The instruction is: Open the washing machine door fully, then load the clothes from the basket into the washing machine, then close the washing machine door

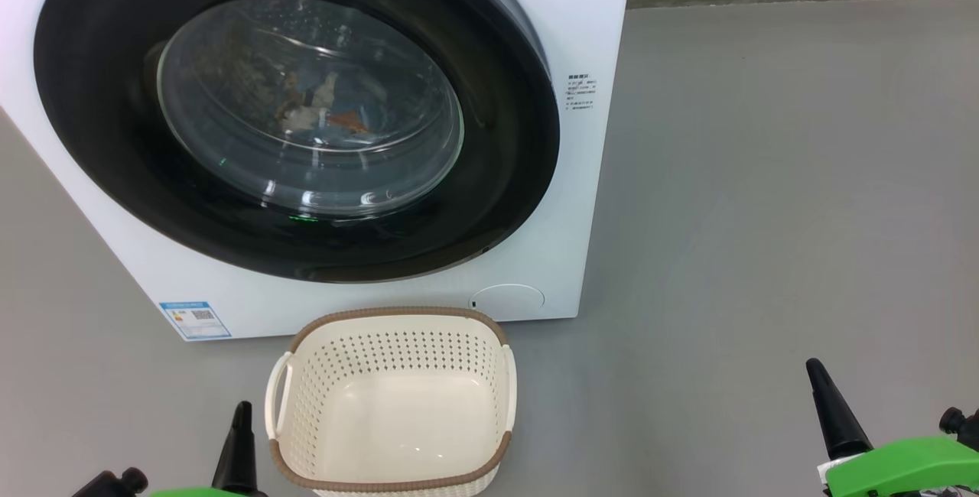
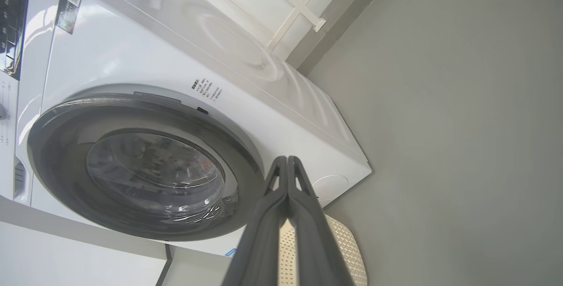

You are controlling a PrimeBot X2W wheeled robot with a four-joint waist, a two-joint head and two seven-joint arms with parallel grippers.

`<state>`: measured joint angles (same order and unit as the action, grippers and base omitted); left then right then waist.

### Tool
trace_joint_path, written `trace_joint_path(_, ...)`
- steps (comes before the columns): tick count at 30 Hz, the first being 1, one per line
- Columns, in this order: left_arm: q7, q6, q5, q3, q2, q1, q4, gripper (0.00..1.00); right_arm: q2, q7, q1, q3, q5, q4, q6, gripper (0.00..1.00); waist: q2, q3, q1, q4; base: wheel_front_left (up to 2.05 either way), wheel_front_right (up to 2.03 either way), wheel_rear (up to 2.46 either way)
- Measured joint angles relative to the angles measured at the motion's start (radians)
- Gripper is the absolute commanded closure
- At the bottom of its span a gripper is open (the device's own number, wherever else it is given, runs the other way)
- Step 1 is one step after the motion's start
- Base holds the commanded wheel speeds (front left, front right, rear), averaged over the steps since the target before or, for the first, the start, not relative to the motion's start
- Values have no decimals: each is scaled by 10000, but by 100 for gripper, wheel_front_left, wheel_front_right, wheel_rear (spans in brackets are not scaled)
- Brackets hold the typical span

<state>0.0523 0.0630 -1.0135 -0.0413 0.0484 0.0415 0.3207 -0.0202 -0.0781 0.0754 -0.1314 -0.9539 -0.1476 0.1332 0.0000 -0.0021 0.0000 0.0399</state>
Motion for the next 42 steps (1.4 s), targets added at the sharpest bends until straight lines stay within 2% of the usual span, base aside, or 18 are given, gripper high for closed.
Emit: trace_joint_path(42,-1223,424,-4449,920,-42,165,-326,100,-98,-192,-1007,-10,-4890,-915,-27,100,0,39,0,-305,0,0,0)
